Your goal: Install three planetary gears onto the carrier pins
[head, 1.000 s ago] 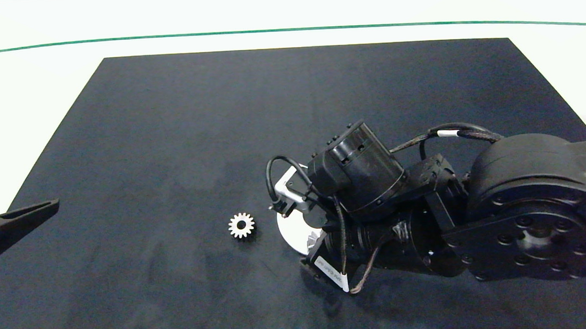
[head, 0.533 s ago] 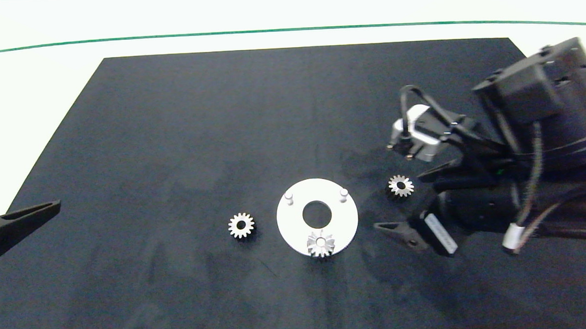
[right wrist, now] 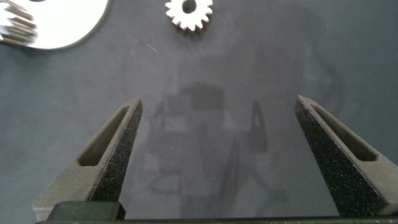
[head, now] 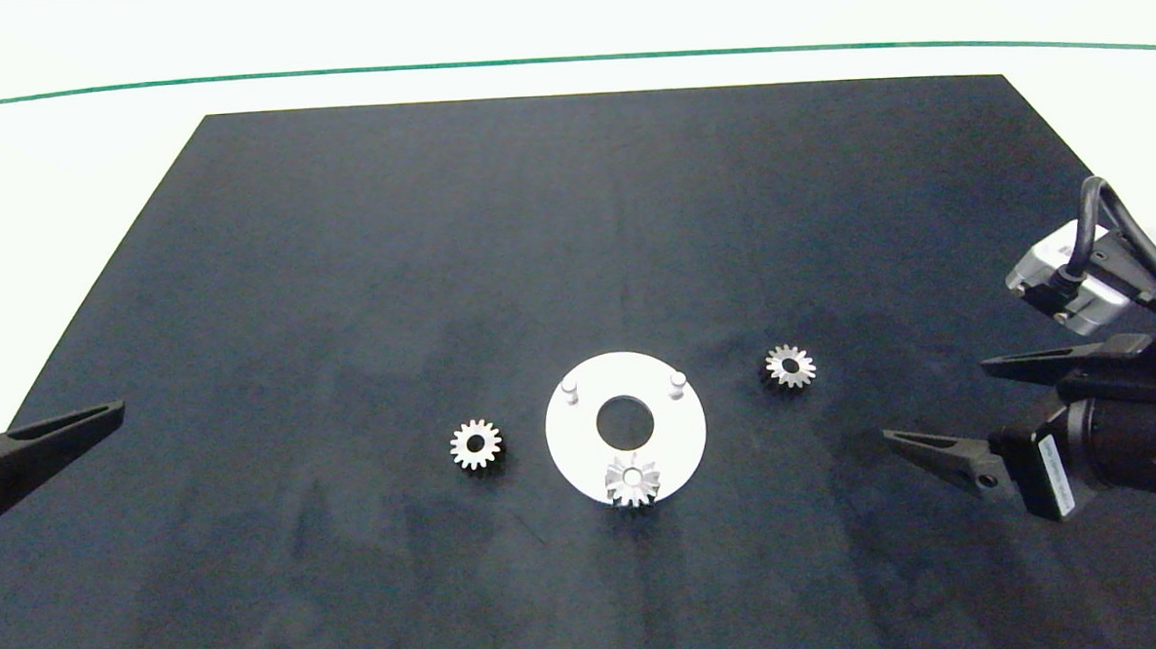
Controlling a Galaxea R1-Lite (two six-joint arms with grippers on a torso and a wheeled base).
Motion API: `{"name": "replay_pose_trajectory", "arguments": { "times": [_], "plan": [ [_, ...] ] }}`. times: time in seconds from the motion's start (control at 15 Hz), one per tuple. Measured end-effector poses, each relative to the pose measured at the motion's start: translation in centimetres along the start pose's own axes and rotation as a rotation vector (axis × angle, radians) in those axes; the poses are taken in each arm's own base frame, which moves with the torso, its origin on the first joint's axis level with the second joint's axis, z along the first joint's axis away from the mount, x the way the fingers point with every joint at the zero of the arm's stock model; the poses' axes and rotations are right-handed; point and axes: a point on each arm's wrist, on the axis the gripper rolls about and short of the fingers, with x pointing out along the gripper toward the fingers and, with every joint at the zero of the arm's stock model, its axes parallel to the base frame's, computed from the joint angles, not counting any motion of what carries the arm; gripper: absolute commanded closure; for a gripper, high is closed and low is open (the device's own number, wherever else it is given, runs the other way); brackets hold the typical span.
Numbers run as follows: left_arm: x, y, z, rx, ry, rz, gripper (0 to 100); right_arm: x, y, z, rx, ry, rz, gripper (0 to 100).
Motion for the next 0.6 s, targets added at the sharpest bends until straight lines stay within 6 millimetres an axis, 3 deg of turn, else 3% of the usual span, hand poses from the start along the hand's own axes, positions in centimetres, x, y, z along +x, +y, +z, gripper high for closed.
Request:
{"name": "replay_pose_trajectory", "arguments": {
  "times": [0.4,0.6],
  "plan": [
    [0.0,0.0,0.0,0.001,-0.002,0.001,0,5.6,0.6,0.8,0.074,-0.033,-0.006,0],
    [-0.1,0.1,0.1,0.000,-0.003,0.005,0,7.3,0.9,1.4,0.070,-0.011,-0.001,0]
  ]
}}
